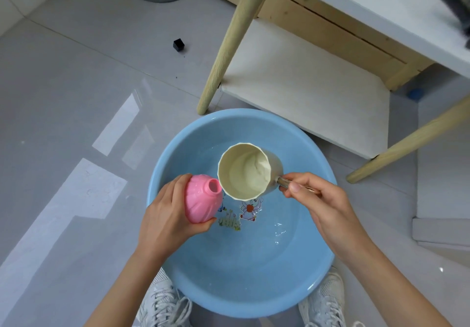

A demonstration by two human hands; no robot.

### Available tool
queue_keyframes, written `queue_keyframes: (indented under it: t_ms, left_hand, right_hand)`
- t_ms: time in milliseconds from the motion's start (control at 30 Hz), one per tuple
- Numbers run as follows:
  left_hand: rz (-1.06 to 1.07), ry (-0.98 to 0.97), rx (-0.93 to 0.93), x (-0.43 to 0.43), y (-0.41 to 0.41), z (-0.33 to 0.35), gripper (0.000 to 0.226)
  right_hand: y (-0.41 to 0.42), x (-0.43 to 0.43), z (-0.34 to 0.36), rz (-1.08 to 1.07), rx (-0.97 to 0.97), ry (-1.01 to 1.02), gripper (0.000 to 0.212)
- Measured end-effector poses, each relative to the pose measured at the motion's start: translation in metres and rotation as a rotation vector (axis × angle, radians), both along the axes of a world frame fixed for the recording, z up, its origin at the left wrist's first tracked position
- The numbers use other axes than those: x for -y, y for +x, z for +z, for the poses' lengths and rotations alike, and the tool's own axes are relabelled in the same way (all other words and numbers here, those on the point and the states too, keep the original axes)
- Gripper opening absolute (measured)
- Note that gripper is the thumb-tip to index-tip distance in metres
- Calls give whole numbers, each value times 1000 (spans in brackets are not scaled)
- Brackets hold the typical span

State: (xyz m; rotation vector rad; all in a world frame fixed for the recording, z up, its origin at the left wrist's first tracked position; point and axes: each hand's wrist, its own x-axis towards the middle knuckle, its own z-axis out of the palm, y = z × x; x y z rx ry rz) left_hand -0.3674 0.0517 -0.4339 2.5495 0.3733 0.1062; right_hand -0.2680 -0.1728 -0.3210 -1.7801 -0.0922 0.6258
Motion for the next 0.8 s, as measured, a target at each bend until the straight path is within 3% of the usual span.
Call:
queue_keyframes:
  t_ms: [167,800]
  left_hand:
    - [-12,-20,7,-1,0,-1,96]
    - [-1,-18,19,-2,-1,0,97]
  right_hand:
    - [0,-13,1,11,62,-23,16]
    - [-4,-23,6,185,453,-150,21]
